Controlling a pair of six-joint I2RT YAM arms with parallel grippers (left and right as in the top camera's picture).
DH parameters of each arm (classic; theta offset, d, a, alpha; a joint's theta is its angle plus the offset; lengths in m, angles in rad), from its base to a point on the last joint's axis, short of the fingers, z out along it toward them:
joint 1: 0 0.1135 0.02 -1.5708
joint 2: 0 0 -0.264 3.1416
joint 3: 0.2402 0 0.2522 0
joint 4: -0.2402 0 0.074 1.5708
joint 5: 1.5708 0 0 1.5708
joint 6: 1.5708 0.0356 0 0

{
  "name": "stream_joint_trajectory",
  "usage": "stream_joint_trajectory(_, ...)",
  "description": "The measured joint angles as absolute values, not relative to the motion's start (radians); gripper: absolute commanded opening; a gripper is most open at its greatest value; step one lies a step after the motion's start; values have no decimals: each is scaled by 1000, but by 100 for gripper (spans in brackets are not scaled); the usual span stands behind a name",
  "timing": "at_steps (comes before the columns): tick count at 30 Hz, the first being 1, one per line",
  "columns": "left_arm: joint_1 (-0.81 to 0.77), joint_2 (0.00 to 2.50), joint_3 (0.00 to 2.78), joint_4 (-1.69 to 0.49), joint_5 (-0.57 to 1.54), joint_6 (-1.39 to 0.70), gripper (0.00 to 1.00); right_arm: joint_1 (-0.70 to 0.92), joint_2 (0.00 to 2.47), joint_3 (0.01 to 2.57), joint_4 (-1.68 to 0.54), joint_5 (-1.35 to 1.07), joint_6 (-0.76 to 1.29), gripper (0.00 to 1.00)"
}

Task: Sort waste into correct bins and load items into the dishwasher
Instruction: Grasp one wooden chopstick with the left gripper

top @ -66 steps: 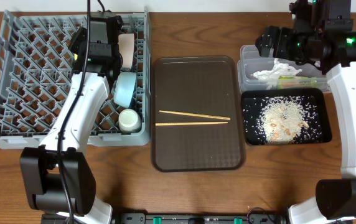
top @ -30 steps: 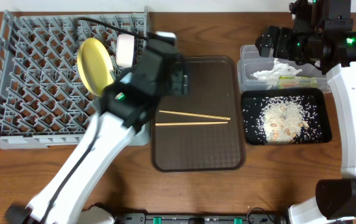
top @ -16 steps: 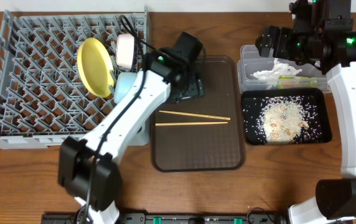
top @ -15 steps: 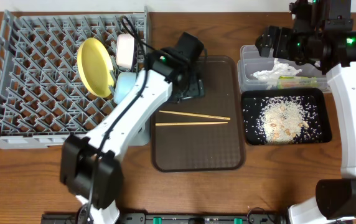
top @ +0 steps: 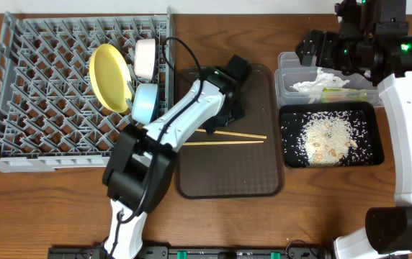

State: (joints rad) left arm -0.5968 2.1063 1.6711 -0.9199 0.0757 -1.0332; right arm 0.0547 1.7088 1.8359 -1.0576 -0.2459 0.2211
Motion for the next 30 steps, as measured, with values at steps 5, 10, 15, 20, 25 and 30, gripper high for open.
stream_joint_trajectory(5,-597,2132,1670,-919,67,-1133,66,55,1709,1836,-1058,-246,221,99)
stream_joint_trajectory(10,-597,2134,1655,-918,19,-1251,66,55,1709,1836,-1058,-246,221,99)
stream_joint_trajectory(15,-597,2140,1651,-910,-7,-1306,66,55,1709,1836,-1058,-246,221,99)
stream_joint_trajectory(20,-597,2150,1650,-898,-12,-1320,64,55,1709,1836,-1057,-246,221,99)
stream_joint_trajectory(25,-597,2152,1649,-890,-15,-1330,64,55,1709,1836,-1058,-246,221,99)
stream_joint_trajectory(30,-605,2152,1649,-889,-15,-1332,63,55,1709,1836,-1058,-246,221,99)
